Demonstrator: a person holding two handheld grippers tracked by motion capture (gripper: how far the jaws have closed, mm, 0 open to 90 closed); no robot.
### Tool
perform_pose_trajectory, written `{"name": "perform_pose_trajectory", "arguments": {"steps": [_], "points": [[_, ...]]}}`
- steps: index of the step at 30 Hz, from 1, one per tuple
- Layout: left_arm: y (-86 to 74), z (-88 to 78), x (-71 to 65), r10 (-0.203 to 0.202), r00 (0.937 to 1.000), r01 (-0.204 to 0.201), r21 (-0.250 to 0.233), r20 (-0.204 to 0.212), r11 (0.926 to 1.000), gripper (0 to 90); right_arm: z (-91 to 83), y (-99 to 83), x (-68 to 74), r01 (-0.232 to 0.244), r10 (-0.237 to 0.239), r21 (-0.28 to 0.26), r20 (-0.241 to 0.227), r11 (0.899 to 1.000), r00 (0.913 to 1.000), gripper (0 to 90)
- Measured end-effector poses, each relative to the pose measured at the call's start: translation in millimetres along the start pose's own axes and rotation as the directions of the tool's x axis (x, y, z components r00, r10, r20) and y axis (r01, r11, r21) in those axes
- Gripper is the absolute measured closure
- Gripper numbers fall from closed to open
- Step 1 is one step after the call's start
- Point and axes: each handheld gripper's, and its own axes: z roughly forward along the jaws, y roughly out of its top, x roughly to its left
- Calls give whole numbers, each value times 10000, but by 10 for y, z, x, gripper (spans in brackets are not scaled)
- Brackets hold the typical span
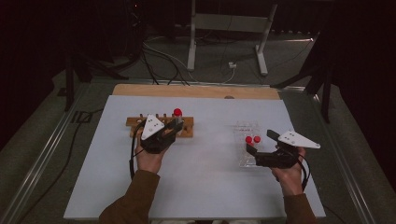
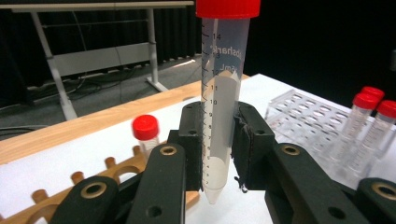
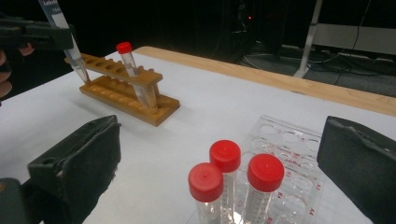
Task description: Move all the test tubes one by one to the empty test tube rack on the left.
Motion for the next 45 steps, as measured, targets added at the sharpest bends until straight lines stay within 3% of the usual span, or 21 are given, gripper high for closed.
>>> {"name": "perform_pose_trajectory", "arguments": {"steps": [9, 19, 32, 45], "points": [[5, 63, 111, 254, 9977, -249, 90, -635, 9997, 757, -42, -8, -17, -91, 92, -149, 30, 9998, 10000, 0], [48, 186, 240, 137, 9915, -136, 15, -1296, 9999, 757, -98, -10, -66, -247, 249, -349, 43, 9991, 9997, 0], [-24, 337, 330, -148, 9834, 194, 237, -1808, 9995, 757, -119, -11, -85, -320, 321, -441, 17, 9985, 9995, 0], [-94, 438, 364, -242, 9803, 344, 486, -1961, 9982, 754, -129, -23, -90, -325, 323, -483, -44, 9983, 9995, 0]]}}
